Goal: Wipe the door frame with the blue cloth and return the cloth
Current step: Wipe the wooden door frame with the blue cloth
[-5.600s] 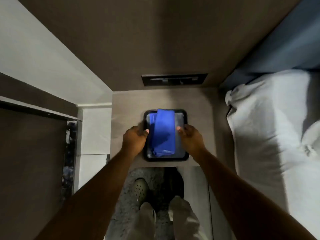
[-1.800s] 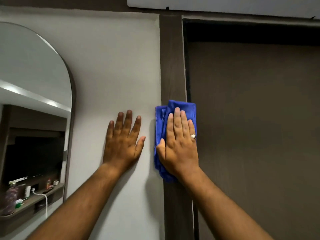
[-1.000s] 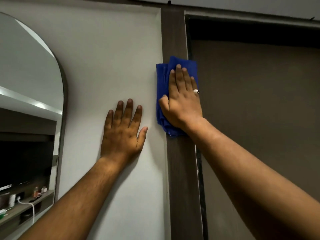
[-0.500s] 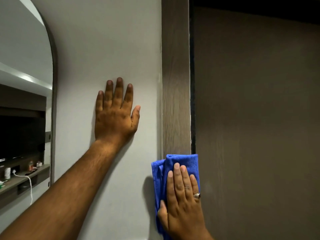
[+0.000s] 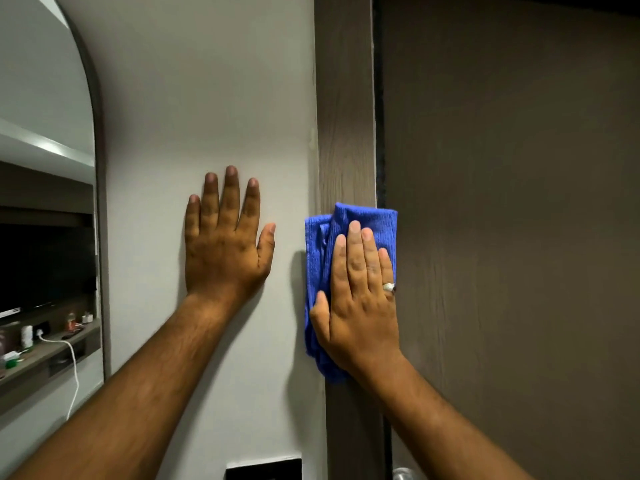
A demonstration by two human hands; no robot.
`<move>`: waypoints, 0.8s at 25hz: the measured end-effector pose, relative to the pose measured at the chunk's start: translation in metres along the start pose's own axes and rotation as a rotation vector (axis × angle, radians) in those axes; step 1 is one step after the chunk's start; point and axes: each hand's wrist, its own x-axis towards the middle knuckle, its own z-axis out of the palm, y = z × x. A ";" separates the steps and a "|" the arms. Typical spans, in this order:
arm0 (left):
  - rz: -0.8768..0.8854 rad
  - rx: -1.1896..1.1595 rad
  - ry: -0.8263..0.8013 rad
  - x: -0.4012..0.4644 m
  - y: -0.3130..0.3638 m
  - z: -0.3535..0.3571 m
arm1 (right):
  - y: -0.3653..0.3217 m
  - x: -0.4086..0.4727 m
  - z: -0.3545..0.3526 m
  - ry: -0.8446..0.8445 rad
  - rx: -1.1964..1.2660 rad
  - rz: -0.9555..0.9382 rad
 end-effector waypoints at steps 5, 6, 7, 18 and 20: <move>-0.005 -0.017 -0.006 -0.003 0.000 -0.001 | -0.001 -0.031 0.002 -0.063 -0.052 -0.052; -0.004 -0.011 -0.006 -0.004 0.000 -0.001 | 0.000 -0.018 0.000 -0.057 -0.047 -0.063; -0.005 0.000 -0.001 -0.003 0.000 0.000 | 0.002 0.001 -0.002 -0.037 -0.040 -0.077; 0.065 0.074 -0.007 0.008 -0.006 -0.004 | 0.011 0.156 -0.035 -0.009 -0.016 -0.054; 0.078 0.072 -0.003 0.024 -0.010 -0.008 | 0.008 0.129 -0.028 0.028 -0.016 -0.074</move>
